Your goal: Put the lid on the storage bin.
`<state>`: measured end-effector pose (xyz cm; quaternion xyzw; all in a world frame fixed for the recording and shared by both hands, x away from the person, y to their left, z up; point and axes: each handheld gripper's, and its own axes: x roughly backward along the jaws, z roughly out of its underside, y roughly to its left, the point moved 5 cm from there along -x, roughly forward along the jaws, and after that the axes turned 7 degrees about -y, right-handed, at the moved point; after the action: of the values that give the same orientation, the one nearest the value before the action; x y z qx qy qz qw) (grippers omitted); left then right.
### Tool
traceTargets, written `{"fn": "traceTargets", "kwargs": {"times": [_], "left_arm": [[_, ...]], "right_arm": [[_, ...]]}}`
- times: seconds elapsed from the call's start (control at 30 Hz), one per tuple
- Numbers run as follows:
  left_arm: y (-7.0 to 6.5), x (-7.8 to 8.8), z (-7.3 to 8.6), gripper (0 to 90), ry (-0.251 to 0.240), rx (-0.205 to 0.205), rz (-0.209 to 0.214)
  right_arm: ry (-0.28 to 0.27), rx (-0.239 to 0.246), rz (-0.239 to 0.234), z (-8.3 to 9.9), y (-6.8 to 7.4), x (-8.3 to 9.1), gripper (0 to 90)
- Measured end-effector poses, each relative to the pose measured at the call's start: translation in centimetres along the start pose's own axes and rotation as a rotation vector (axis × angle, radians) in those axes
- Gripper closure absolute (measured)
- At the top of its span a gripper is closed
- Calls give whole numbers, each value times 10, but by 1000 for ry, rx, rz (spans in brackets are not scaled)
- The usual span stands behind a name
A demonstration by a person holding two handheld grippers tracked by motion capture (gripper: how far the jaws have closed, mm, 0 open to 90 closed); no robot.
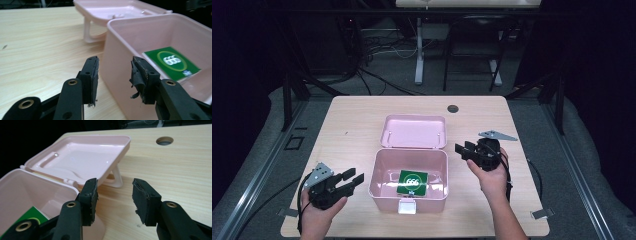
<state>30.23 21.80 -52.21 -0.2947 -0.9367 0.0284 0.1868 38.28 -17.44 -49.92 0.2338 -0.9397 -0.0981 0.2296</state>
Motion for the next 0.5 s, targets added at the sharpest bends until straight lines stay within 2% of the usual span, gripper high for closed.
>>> {"fn": "traceTargets", "kwargs": {"times": [0.23, 0.37, 0.5], "left_arm": [[10, 0, 8, 569, 24, 9, -21], [11, 1, 8, 571, 19, 7, -24], [9, 3, 6, 571, 22, 10, -20]], "right_arm": [[22, 0, 24, 2, -7, -3, 575], [42, 4, 38, 3, -8, -5, 587], [49, 13, 28, 4, -6, -7, 592]]}}
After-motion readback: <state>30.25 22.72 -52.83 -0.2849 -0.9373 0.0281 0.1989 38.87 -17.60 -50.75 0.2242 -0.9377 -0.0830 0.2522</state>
